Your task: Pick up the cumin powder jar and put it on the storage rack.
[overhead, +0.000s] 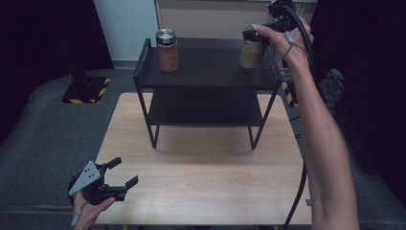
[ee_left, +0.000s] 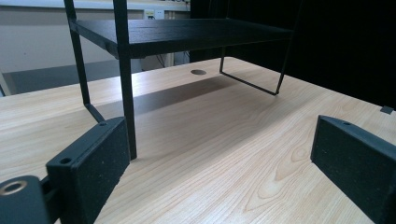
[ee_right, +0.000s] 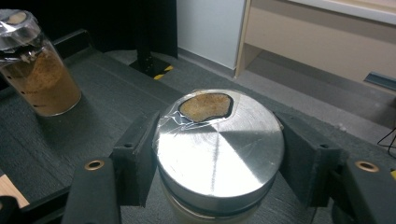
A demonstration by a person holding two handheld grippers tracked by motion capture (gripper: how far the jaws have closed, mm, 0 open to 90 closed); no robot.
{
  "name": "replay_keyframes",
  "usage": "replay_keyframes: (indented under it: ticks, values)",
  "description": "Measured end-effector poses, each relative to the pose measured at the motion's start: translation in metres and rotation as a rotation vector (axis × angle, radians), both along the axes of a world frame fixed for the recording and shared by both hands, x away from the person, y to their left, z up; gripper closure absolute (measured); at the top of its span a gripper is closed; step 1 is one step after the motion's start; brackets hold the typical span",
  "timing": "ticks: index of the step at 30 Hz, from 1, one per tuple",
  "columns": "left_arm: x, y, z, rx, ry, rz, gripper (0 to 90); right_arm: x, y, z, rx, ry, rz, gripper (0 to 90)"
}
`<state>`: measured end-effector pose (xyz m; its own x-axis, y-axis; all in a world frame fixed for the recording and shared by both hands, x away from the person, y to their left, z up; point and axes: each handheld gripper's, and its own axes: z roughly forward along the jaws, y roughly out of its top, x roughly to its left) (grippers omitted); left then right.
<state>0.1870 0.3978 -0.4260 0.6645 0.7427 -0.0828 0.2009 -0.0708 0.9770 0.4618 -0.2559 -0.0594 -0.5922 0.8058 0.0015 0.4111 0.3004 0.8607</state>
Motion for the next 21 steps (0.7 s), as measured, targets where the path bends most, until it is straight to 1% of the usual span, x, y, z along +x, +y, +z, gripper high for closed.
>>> replay_keyframes:
  ticks: [7, 10, 12, 13, 15, 17, 19, 21]
  values:
    - [0.000, 0.000, 0.000, 0.000, 0.000, -0.006, 3.3, 0.006, 0.001, -0.008, -0.006, 0.023, 0.001, 35.5]
    - [0.001, -0.001, 0.001, 0.008, 0.001, -0.015, 3.3, 0.006, -0.003, -0.012, 0.017, 0.025, 0.001, 35.4]
    - [0.001, -0.002, 0.001, 0.010, 0.000, -0.017, 3.3, 0.006, -0.007, -0.015, 0.022, 0.014, 0.018, 34.9]
    - [0.001, -0.002, 0.001, 0.010, 0.001, -0.018, 3.4, 0.005, -0.009, -0.017, 0.030, 0.010, 0.024, 31.9]
    - [0.001, -0.002, 0.001, 0.009, 0.001, -0.017, 3.4, 0.004, -0.013, -0.021, 0.068, 0.011, 0.030, 20.8]
    - [0.001, -0.002, 0.001, 0.009, 0.000, -0.016, 3.4, -0.004, -0.013, -0.022, 0.066, -0.031, 0.012, 13.9]
    - [0.001, -0.002, 0.001, 0.009, -0.003, -0.016, 3.4, -0.008, -0.020, -0.023, 0.108, -0.044, 0.004, 10.3]
    - [0.001, -0.002, 0.001, 0.009, -0.003, -0.018, 3.4, -0.015, -0.024, -0.022, 0.110, -0.069, -0.014, 6.9]
